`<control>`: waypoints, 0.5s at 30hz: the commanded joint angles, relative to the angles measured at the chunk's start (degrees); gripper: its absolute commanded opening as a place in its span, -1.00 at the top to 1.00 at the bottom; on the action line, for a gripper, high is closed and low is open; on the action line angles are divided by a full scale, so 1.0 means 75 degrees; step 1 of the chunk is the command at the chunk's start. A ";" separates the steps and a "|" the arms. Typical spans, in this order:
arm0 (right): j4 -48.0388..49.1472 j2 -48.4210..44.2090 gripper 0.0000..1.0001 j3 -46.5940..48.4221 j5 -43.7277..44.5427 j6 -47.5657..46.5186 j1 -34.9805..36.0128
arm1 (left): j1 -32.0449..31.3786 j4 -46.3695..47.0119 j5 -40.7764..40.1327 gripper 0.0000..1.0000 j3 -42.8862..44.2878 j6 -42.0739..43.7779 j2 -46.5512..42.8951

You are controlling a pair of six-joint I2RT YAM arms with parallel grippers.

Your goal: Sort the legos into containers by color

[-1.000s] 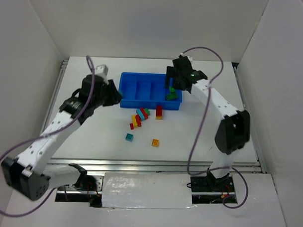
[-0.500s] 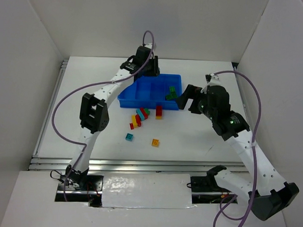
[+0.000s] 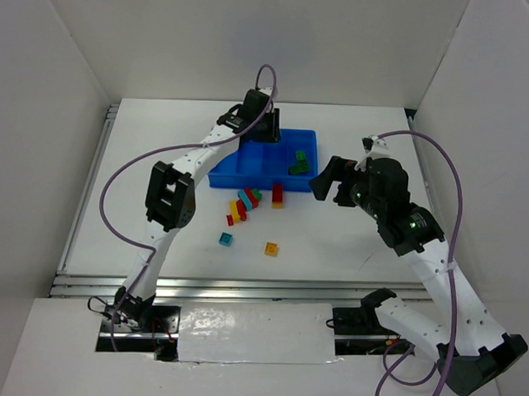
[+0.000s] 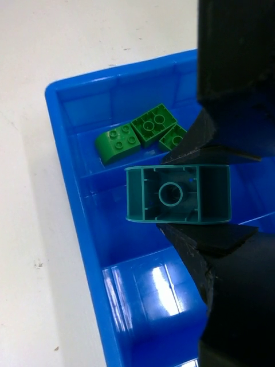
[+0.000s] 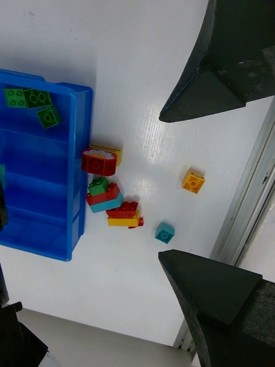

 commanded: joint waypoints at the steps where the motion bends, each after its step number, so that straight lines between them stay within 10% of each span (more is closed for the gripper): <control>1: -0.0057 -0.0012 -0.99 0.0061 -0.0212 -0.0129 0.0045 | -0.0054 0.0286 -0.0001 0.07 -0.0182 0.0095 0.0025; 6: -0.0080 -0.0071 -1.00 0.0050 -0.0224 -0.0140 0.0045 | -0.0065 0.0379 0.0151 -0.60 -0.0230 0.0048 -0.0128; 15: -0.0103 -0.0048 -0.99 0.0003 -0.0154 -0.0199 0.0045 | -0.0065 0.0251 0.0000 -0.91 -0.0358 -0.0046 -0.0806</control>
